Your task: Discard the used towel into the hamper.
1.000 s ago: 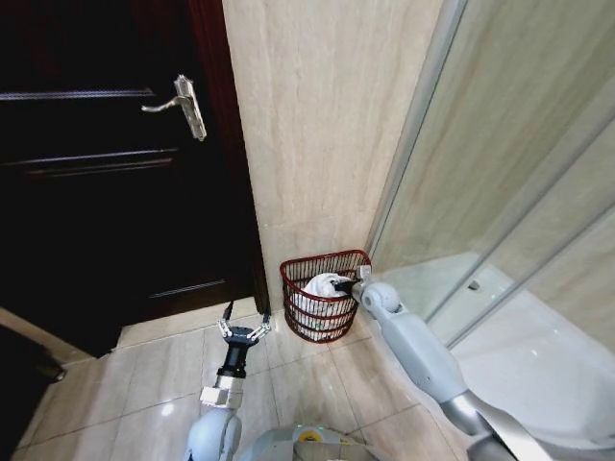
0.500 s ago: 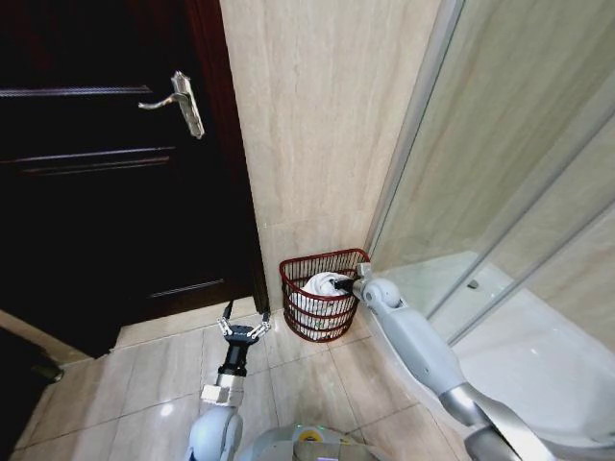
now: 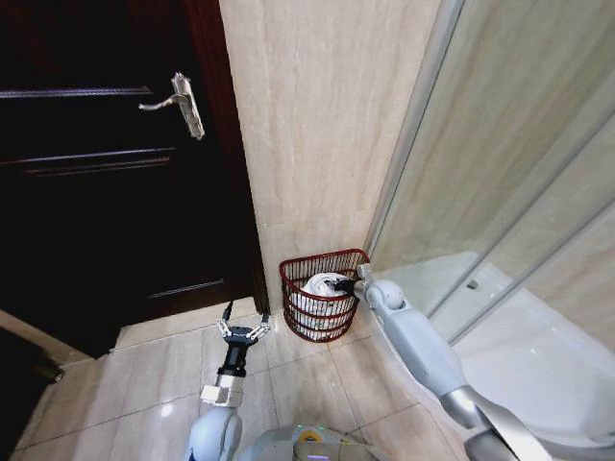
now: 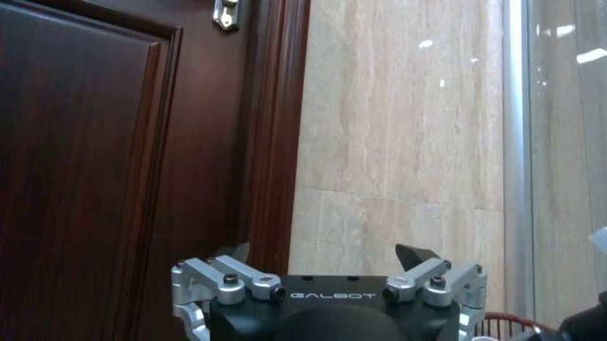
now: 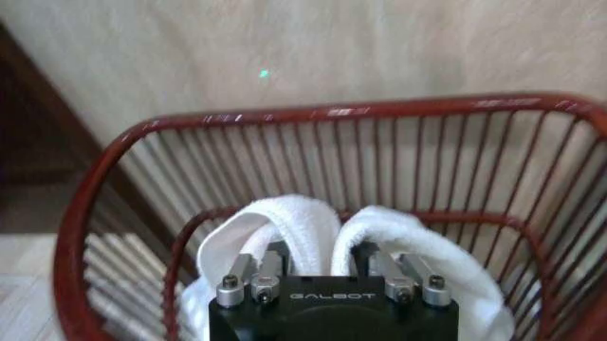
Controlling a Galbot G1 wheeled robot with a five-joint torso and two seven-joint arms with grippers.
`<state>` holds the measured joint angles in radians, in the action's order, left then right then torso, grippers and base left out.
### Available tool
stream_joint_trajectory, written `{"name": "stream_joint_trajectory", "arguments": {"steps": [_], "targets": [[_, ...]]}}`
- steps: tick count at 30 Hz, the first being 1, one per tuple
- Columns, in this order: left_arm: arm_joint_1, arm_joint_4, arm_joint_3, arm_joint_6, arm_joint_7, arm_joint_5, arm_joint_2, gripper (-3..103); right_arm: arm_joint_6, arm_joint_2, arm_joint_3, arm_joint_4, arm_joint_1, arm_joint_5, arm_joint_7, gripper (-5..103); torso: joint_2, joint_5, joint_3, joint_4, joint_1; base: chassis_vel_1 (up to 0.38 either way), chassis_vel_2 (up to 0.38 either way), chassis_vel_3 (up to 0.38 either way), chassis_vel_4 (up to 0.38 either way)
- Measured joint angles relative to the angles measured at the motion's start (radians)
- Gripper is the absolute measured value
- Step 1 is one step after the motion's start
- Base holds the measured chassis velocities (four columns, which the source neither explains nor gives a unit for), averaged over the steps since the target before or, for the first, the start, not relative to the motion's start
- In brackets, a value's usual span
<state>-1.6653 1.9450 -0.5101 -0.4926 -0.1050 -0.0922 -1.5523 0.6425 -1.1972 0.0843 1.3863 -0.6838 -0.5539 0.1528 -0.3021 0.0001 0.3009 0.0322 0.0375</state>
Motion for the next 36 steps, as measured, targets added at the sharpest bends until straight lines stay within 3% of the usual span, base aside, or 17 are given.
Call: {"name": "stream_joint_trajectory", "arguments": {"steps": [2,3,6,14,23,28,31,32,33,34,36], "targets": [[-0.004,0.007,-0.001,0.000,0.000,-0.006,0.005,100,-0.074,0.006,-0.005,0.009,-0.005,-0.035,-0.091,56,0.000,0.0000,0.000,0.0001,0.000,0.000,0.000,0.000,0.000],[-0.004,0.007,-0.001,0.000,0.000,-0.006,0.005,100,-0.074,0.006,-0.005,0.009,-0.005,-0.035,-0.091,56,0.000,0.0000,0.000,0.0001,0.000,0.000,0.000,0.000,0.000],[-0.016,0.022,-0.006,0.011,-0.001,-0.032,0.027,100,-0.140,0.035,-0.008,0.107,-0.028,-0.082,-0.210,67,-0.001,-0.0001,0.001,0.0002,0.001,0.000,0.000,0.000,0.000],[-0.024,0.032,-0.008,0.039,-0.016,-0.076,0.042,100,-0.205,0.102,-0.008,0.246,-0.061,-0.093,-0.289,97,-0.002,0.0000,0.001,0.0001,0.001,0.000,0.000,0.000,0.000],[0.013,0.010,-0.008,0.070,-0.018,-0.120,0.050,100,-0.261,0.172,0.025,0.334,-0.132,-0.109,-0.337,100,-0.002,0.0000,0.002,-0.0002,0.001,0.000,0.000,0.000,0.000],[0.028,-0.010,0.009,0.075,-0.022,-0.118,0.046,100,-0.167,0.202,0.009,0.313,-0.123,-0.131,-0.335,100,-0.003,0.0000,0.002,-0.0002,0.001,0.000,0.000,0.000,0.000],[0.037,-0.022,0.012,0.080,-0.022,-0.105,0.044,100,-0.032,0.199,0.006,0.251,-0.067,-0.179,-0.309,100,-0.003,-0.0002,0.002,0.0000,0.001,0.000,0.000,0.000,0.000],[0.037,-0.022,0.012,0.080,-0.022,-0.105,0.044,100,-0.032,0.199,0.006,0.251,-0.067,-0.179,-0.309,100,-0.003,-0.0002,0.002,0.0000,0.001,0.000,0.000,0.000,0.000],[0.037,-0.022,0.011,0.082,-0.022,-0.103,0.044,100,0.011,0.196,0.010,0.236,-0.051,-0.192,-0.302,100,-0.003,0.0000,0.002,0.0002,0.001,0.000,0.000,0.000,0.000],[0.035,-0.022,0.010,0.086,-0.021,-0.099,0.043,100,0.065,0.196,0.017,0.213,-0.026,-0.208,-0.278,100,-0.003,0.0000,0.002,0.0000,0.001,0.000,0.000,0.000,0.000],[0.025,-0.017,0.008,0.091,-0.019,-0.088,0.044,100,0.091,0.201,0.021,0.171,0.009,-0.184,-0.224,100,-0.003,-0.0001,0.002,0.0001,0.001,0.000,0.000,0.000,0.000]]}}
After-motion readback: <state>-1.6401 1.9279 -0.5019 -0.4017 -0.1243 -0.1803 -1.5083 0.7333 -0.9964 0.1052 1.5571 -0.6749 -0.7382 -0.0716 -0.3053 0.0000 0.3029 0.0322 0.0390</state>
